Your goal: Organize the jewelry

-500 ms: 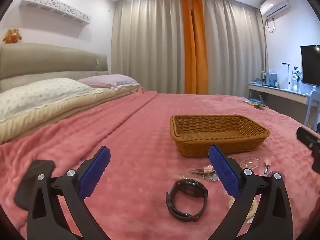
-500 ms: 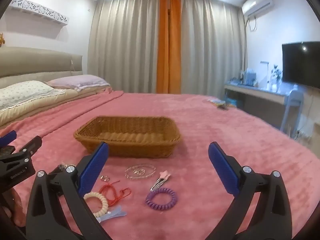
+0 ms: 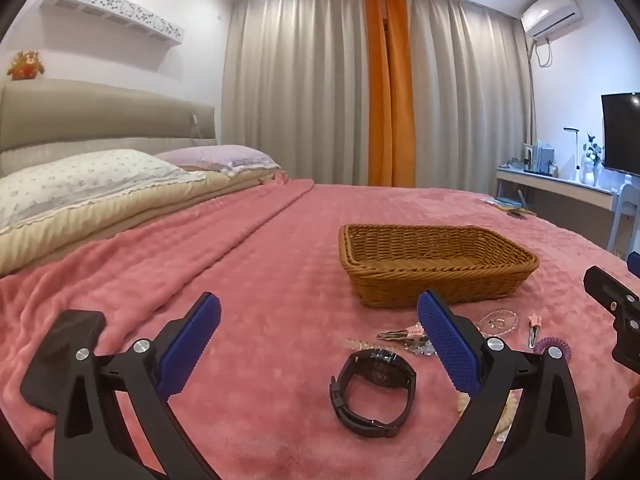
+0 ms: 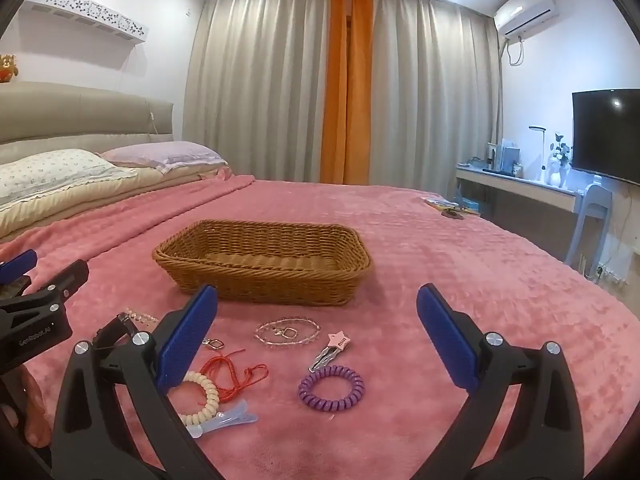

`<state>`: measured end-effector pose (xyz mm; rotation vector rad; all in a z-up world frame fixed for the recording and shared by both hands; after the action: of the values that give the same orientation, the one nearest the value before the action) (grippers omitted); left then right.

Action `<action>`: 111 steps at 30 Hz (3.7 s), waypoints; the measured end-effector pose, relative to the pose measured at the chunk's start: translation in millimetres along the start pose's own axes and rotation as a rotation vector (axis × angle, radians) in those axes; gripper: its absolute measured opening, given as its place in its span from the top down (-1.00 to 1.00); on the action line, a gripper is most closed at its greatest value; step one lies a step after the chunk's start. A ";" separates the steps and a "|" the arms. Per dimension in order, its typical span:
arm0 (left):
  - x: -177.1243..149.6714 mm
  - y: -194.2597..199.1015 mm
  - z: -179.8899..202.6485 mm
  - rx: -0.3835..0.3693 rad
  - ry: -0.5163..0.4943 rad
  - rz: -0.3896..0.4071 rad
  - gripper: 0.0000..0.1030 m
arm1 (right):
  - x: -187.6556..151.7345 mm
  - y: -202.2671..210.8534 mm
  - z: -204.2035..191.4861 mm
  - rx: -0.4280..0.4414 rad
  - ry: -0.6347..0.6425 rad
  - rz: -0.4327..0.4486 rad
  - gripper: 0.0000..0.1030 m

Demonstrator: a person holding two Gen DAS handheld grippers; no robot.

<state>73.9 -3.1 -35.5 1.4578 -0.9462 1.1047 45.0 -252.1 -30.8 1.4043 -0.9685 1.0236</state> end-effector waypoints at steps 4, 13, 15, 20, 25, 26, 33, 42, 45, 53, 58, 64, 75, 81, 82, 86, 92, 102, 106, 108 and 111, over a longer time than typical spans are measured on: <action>-0.9 0.4 1.3 0.003 -0.011 0.000 -0.85 | -0.4 1.0 1.1 -0.004 0.004 0.006 -0.85; -3.3 -4.4 0.8 0.000 -0.003 -0.028 -0.85 | -4.0 -2.7 -0.5 -0.012 0.005 0.014 -0.85; -3.3 -4.7 0.7 0.000 -0.005 -0.028 -0.85 | -3.1 -2.0 0.3 -0.014 0.008 0.016 -0.85; -3.5 -5.6 -0.6 0.001 -0.008 -0.029 -0.85 | -3.0 -1.9 0.7 -0.018 0.010 0.020 -0.85; -4.0 -5.2 0.1 0.001 -0.008 -0.030 -0.85 | -3.6 -2.4 0.7 -0.023 0.016 0.022 -0.85; -4.0 -5.2 0.2 0.001 -0.008 -0.029 -0.85 | -3.8 -2.1 1.1 -0.025 0.018 0.023 -0.85; -5.6 -6.5 1.5 0.001 -0.010 -0.037 -0.85 | -4.2 -1.6 -0.2 -0.022 0.034 0.025 -0.85; -6.5 -6.5 2.7 0.003 -0.008 -0.037 -0.85 | -3.1 -2.8 1.7 -0.039 0.059 0.029 -0.85; -6.6 -6.7 2.5 0.002 -0.009 -0.039 -0.85 | -3.1 -2.2 1.9 -0.040 0.059 0.029 -0.85; -7.0 -6.3 2.2 0.002 -0.008 -0.040 -0.85 | -3.7 -2.3 2.4 -0.041 0.061 0.029 -0.85; -6.9 -6.4 2.4 0.002 -0.009 -0.040 -0.85 | -3.5 -1.9 2.4 -0.042 0.062 0.030 -0.85; -6.7 -6.6 1.8 0.002 -0.008 -0.040 -0.85 | -3.3 -1.9 2.6 -0.043 0.063 0.030 -0.85; -6.6 -6.6 1.8 0.001 -0.008 -0.041 -0.85 | -3.8 -1.8 3.2 -0.045 0.069 0.028 -0.85; -6.5 -6.9 1.3 0.001 -0.008 -0.041 -0.85 | -3.9 -1.7 3.5 -0.046 0.069 0.028 -0.85; -6.6 -6.7 1.5 0.001 -0.008 -0.041 -0.85 | -3.7 -1.7 3.1 -0.046 0.069 0.029 -0.85; -6.4 -6.8 1.2 0.001 -0.008 -0.041 -0.85 | -3.8 -1.7 2.9 -0.047 0.070 0.029 -0.85; -7.1 -9.8 -0.1 -0.031 0.012 -0.069 -0.85 | -4.1 -1.7 4.2 -0.062 0.068 0.027 -0.85; 0.2 -11.6 -10.9 -0.121 0.000 -0.209 -0.85 | -1.9 -8.8 17.0 -0.084 0.031 -0.042 -0.79; -0.3 -14.9 -14.3 -0.178 0.019 -0.288 -0.67 | -0.5 -18.7 29.3 -0.074 0.004 -0.129 -0.54; -3.0 -16.1 -12.3 -0.209 0.023 -0.332 -0.51 | -0.8 -22.9 36.4 -0.063 -0.010 -0.175 -0.48; -9.0 -20.0 -10.6 -0.250 0.027 -0.396 -0.31 | -5.1 -27.1 47.1 -0.070 -0.018 -0.237 -0.34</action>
<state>88.9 10.6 -48.9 1.3452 -0.7076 0.6880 72.5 -297.0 -45.2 1.4336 -0.8202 0.7958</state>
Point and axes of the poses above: each gripper's, at about its wrist camera, not at the fingertips, and y roughly against the way its jaws point, z to its right, x to its top, the point moved 8 cm from there along -y, roughly the way its jaws point, and after that the axes turned 9 degrees about x, right-handed, at the moved point
